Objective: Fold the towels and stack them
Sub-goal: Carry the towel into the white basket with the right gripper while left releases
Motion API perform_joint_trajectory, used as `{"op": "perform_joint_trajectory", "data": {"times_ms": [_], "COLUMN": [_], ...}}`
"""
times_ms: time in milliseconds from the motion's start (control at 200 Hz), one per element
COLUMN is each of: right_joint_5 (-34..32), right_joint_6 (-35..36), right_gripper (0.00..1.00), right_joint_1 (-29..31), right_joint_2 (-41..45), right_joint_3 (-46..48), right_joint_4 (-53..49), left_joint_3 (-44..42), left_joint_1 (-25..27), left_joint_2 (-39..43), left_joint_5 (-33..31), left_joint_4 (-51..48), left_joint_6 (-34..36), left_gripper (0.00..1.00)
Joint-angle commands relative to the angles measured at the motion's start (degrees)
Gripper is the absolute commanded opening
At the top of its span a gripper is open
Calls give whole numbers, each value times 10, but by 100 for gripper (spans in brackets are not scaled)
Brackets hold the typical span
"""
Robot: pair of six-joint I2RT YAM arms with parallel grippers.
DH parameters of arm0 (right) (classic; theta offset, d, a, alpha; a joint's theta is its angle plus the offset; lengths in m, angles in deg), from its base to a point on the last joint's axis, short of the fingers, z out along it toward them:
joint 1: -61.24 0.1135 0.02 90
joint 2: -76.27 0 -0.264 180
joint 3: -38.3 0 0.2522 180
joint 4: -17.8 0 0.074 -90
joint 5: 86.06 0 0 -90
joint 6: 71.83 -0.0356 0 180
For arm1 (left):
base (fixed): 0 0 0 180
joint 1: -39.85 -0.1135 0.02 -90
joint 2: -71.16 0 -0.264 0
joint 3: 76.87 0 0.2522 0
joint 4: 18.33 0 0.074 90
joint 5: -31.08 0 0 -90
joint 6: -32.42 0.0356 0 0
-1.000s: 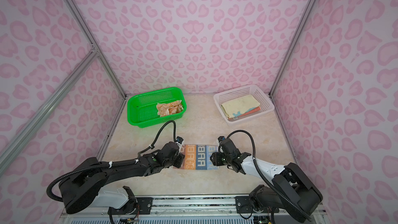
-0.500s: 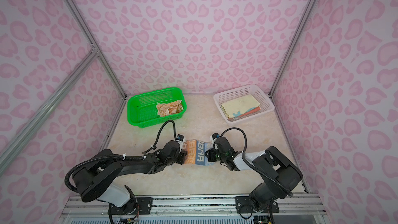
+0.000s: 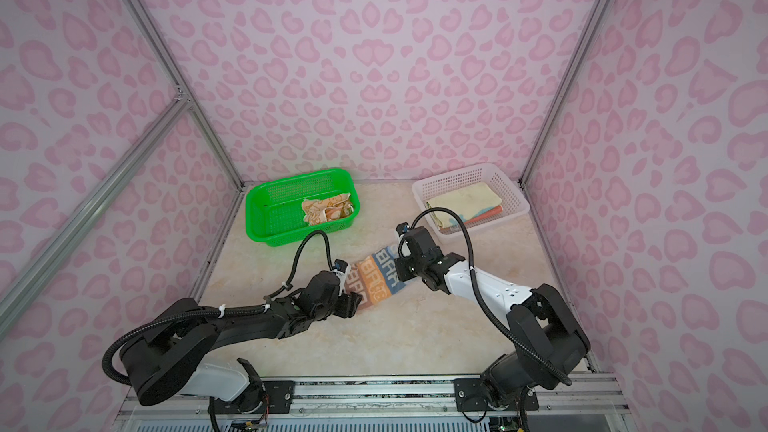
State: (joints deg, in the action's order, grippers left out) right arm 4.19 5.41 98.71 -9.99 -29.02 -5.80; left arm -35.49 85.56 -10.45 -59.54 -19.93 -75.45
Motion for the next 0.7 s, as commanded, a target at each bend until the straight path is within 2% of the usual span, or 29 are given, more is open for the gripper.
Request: {"op": "perform_joint_trajectory", "data": {"times_ms": [0, 315, 420, 695], "right_joint_5": [-69, -85, -77, -33], "right_joint_6": [113, 258, 276, 317], "right_gripper": [0, 0, 0, 0], "right_joint_1": [-12, -113, -154, -245], "right_joint_2": [-16, -84, -102, -156], "right_joint_3": [-55, -250, -306, -421], "right_joint_4": [-109, -217, -234, -206], "left_joint_3": [9, 8, 8, 8], "left_joint_1": [-2, -5, -9, -28], "left_joint_2": [34, 178, 215, 255], "left_joint_5": [-17, -62, -90, -100], "left_joint_4": [-44, -87, -104, -137], "left_joint_6": [8, 18, 16, 18], "left_gripper": [76, 82, 85, 85]}}
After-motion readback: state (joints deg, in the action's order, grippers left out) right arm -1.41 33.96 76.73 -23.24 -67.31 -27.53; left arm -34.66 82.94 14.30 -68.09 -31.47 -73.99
